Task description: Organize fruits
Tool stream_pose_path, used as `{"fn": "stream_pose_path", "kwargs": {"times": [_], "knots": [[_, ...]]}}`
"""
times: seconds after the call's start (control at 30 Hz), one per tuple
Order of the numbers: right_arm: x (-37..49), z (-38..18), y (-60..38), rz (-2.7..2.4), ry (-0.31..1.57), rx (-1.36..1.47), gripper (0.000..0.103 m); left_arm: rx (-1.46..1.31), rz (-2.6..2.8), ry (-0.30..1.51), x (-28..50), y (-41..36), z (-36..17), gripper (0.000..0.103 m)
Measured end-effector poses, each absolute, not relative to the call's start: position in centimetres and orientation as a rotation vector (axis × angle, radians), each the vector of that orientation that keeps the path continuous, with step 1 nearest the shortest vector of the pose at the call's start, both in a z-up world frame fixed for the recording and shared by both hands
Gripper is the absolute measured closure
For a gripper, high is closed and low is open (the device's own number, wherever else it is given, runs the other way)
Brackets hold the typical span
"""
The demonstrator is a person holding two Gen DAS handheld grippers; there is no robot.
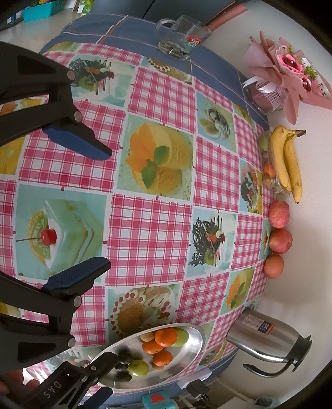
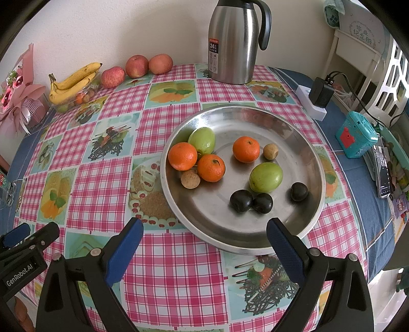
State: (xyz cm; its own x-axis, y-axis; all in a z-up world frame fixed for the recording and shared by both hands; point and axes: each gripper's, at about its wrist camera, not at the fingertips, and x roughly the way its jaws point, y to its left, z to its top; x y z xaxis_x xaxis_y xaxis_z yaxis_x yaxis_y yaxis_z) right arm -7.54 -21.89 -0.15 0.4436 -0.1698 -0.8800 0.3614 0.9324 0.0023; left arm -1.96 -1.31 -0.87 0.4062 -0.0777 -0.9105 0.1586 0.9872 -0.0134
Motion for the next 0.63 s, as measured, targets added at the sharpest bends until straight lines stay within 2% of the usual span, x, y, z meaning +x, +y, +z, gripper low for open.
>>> {"fn": "stream_pose_path", "kwargs": {"times": [0.63], "knots": [[-7.52, -0.15, -21.88, -0.332, 1.063, 0.201, 0.006, 0.057, -0.143, 1.126, -2.02, -1.13, -0.49, 0.022]]}}
